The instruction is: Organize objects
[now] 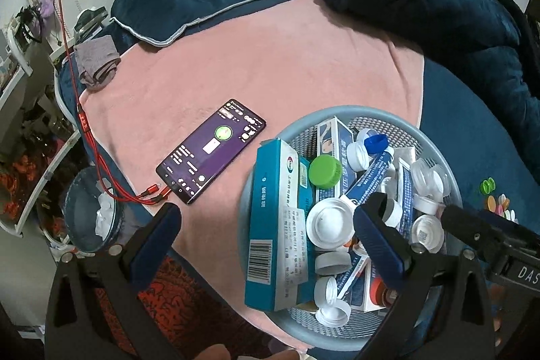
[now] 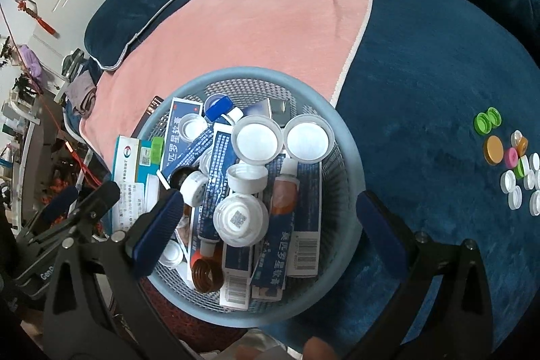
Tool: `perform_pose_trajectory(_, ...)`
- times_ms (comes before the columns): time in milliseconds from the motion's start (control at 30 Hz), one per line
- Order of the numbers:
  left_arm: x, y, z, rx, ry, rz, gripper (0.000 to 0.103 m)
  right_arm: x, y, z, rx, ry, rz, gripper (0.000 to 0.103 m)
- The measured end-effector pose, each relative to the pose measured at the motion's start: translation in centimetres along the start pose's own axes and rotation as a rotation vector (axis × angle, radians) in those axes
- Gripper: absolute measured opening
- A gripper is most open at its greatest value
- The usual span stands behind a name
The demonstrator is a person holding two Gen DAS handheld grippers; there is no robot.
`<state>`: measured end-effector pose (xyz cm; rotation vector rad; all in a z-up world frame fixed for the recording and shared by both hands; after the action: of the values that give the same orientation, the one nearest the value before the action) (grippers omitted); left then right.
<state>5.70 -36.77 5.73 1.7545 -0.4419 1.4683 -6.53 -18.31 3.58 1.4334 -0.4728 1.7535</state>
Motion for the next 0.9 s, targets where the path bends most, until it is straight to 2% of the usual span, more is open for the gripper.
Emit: perform_pose_trajectory(900, 0.21, -0.38, -0.97, -0.010, 0.002, 0.005, 0.102, 0.21, -0.65, -0.81, 0.008, -0.030, 0.008, 0.103)
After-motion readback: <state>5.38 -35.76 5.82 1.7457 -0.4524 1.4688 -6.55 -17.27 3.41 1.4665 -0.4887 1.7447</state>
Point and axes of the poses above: each gripper's, at about its wrist camera, not at the fingertips, and x roughly against the way its jaws point, z to its left, y to its top, the point moved 10 cm from there along -x, roughly the way its jaws point, and after that the axes turned 8 degrees about z, right-handed, at the moved point
